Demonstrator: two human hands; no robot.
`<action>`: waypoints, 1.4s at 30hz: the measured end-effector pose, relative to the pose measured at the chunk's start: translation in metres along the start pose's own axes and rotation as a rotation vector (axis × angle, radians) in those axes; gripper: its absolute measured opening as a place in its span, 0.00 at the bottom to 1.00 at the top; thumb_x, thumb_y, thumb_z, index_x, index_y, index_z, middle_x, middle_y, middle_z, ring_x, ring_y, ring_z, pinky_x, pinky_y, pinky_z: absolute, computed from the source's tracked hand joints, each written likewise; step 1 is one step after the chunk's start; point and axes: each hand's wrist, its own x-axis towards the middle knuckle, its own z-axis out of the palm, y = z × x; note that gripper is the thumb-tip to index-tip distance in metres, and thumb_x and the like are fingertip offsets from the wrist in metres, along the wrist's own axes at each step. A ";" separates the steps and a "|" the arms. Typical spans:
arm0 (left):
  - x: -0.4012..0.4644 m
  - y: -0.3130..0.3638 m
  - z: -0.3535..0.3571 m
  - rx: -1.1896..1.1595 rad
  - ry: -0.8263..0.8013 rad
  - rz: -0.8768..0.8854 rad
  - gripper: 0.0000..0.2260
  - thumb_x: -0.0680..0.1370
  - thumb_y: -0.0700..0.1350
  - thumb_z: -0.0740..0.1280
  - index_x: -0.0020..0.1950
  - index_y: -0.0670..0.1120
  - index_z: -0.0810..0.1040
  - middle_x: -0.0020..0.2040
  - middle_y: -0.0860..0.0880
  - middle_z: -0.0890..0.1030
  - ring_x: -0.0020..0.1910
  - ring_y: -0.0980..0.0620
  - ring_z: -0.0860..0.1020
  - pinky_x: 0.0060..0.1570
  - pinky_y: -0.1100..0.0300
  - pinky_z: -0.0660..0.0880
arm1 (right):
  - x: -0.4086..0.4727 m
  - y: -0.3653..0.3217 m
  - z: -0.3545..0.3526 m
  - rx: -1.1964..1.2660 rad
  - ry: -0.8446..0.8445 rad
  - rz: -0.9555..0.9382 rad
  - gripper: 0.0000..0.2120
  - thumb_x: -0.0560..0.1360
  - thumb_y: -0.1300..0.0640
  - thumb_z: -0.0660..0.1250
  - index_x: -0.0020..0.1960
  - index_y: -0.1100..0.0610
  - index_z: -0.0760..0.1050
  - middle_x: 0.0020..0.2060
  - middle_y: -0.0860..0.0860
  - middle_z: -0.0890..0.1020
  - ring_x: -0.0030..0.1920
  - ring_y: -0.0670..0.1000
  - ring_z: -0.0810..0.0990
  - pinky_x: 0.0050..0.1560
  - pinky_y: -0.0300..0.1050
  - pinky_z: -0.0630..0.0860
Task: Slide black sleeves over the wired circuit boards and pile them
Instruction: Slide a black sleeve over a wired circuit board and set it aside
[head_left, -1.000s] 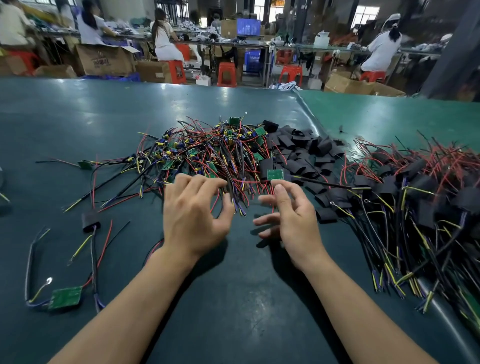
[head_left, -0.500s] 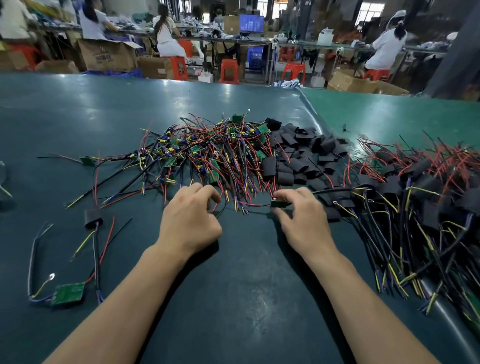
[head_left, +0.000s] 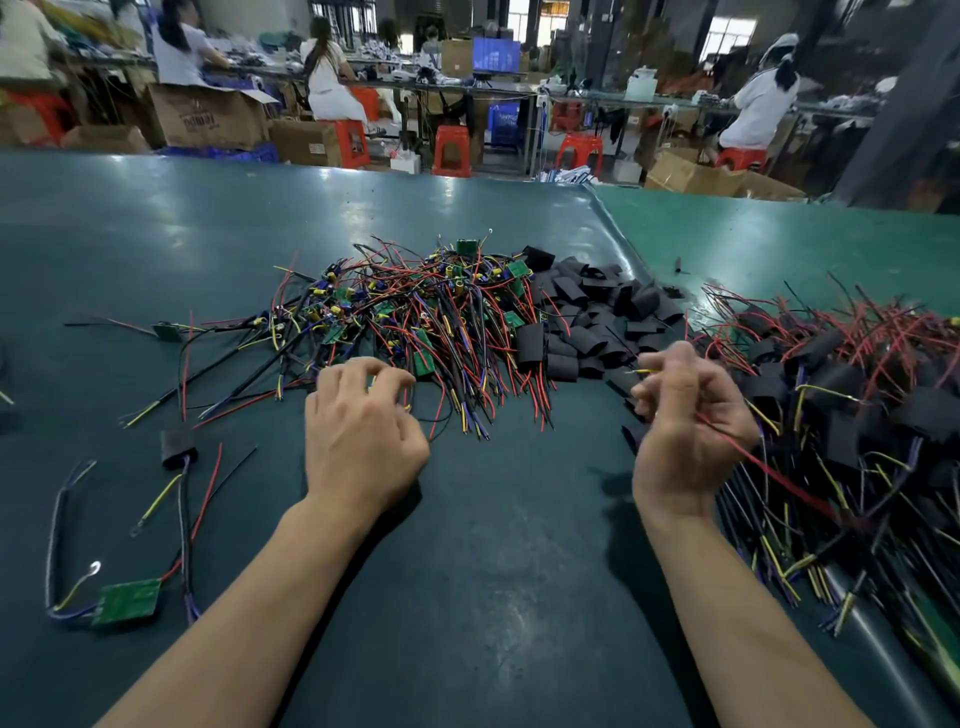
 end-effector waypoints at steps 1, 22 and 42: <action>0.001 -0.002 0.001 0.010 0.005 -0.050 0.18 0.73 0.46 0.59 0.58 0.45 0.81 0.59 0.44 0.78 0.61 0.40 0.71 0.60 0.47 0.68 | 0.003 -0.001 -0.002 0.046 0.000 0.034 0.15 0.78 0.57 0.62 0.33 0.54 0.74 0.32 0.48 0.81 0.29 0.49 0.75 0.29 0.41 0.70; 0.004 0.001 0.004 0.010 -0.030 0.060 0.10 0.73 0.37 0.68 0.53 0.43 0.83 0.49 0.45 0.82 0.52 0.40 0.73 0.54 0.47 0.71 | -0.012 0.013 0.003 -0.262 -0.452 -0.227 0.12 0.78 0.70 0.64 0.60 0.64 0.76 0.52 0.56 0.81 0.49 0.49 0.85 0.46 0.48 0.83; -0.006 0.014 -0.003 -0.243 -0.086 0.476 0.09 0.73 0.41 0.68 0.50 0.42 0.84 0.43 0.49 0.83 0.46 0.43 0.78 0.49 0.46 0.75 | 0.027 0.016 -0.016 -0.048 0.231 0.252 0.11 0.78 0.50 0.69 0.45 0.53 0.69 0.32 0.54 0.75 0.34 0.54 0.72 0.38 0.50 0.69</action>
